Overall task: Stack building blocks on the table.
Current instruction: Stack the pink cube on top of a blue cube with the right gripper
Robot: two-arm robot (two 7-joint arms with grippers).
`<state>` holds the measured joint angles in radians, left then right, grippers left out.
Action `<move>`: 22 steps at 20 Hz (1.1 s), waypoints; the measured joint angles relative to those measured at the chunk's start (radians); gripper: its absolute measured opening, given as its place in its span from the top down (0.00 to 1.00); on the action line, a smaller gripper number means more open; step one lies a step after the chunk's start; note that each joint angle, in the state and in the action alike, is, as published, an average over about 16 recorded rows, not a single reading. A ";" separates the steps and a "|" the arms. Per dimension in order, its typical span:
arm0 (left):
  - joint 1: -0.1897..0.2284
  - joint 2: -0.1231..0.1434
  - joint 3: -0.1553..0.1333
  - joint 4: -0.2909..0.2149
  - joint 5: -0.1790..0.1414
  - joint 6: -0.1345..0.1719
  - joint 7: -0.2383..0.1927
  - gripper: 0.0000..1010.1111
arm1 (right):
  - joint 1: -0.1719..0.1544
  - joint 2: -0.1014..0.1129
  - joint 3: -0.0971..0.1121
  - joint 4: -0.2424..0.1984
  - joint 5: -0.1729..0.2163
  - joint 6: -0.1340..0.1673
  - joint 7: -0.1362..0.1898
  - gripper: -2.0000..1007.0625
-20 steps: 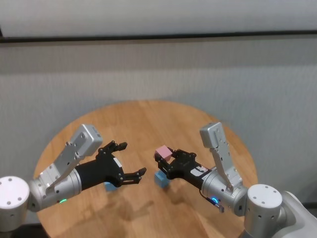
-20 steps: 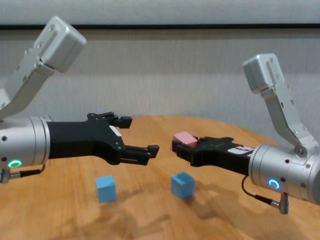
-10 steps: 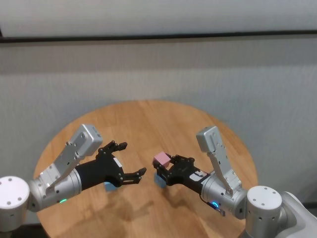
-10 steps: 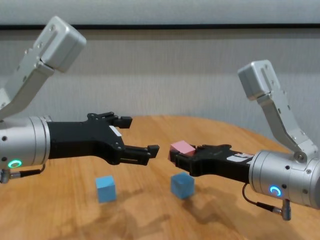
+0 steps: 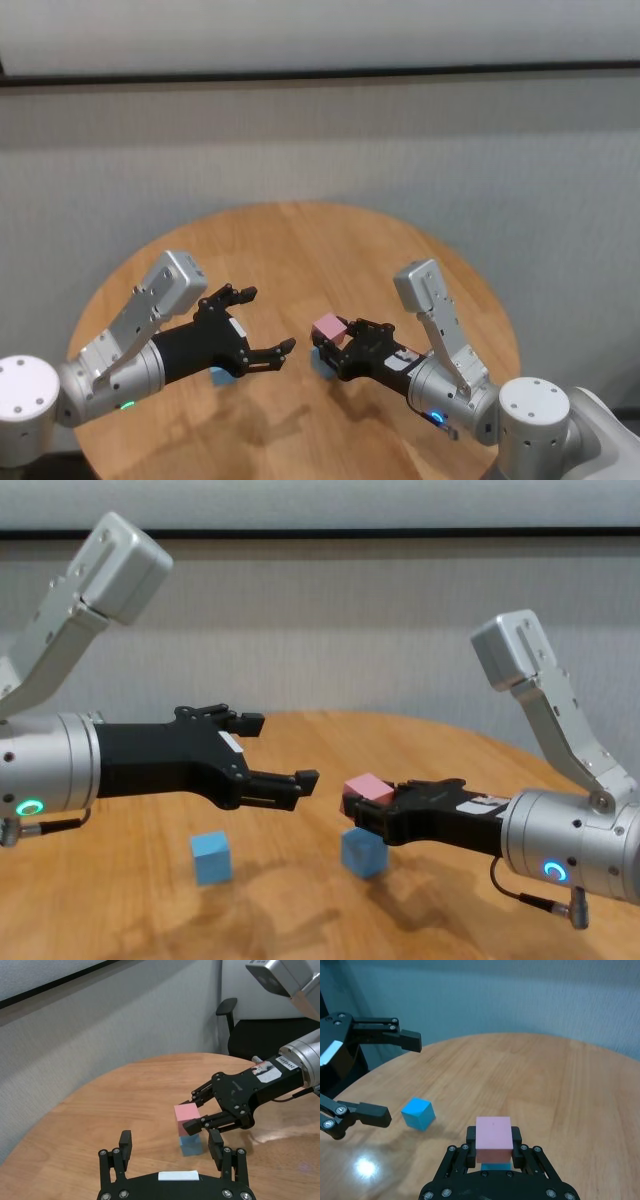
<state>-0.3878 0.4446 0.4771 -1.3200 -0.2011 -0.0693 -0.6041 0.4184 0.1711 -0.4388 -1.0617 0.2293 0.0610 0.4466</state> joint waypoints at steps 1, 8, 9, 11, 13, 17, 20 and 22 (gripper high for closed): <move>0.000 0.000 0.000 0.000 0.000 0.000 0.000 0.01 | 0.000 0.001 -0.002 0.000 0.000 0.001 -0.001 0.63; 0.000 0.000 0.000 0.000 0.000 0.000 0.000 0.01 | 0.001 0.006 -0.013 0.001 0.001 0.008 -0.007 0.63; 0.000 0.000 0.000 0.000 0.000 0.000 0.000 0.01 | 0.001 0.007 -0.014 0.002 0.001 0.009 -0.008 0.63; 0.000 0.000 0.000 0.000 0.000 0.000 0.000 0.01 | 0.001 0.007 -0.017 0.003 0.000 0.010 -0.010 0.63; 0.000 0.000 0.000 0.000 0.000 0.000 0.000 0.01 | 0.002 0.008 -0.018 0.005 -0.001 0.011 -0.012 0.63; 0.000 0.000 0.000 0.000 0.000 0.000 0.000 0.01 | 0.003 0.008 -0.019 0.009 -0.003 0.012 -0.017 0.63; 0.000 0.000 0.000 0.000 0.000 0.000 0.000 0.01 | 0.003 0.007 -0.019 0.012 -0.004 0.012 -0.021 0.63; 0.000 0.000 0.000 0.000 0.000 0.000 0.000 0.01 | 0.004 0.007 -0.018 0.015 -0.005 0.011 -0.022 0.63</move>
<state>-0.3878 0.4446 0.4771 -1.3200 -0.2012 -0.0693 -0.6041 0.4220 0.1777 -0.4571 -1.0470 0.2247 0.0723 0.4244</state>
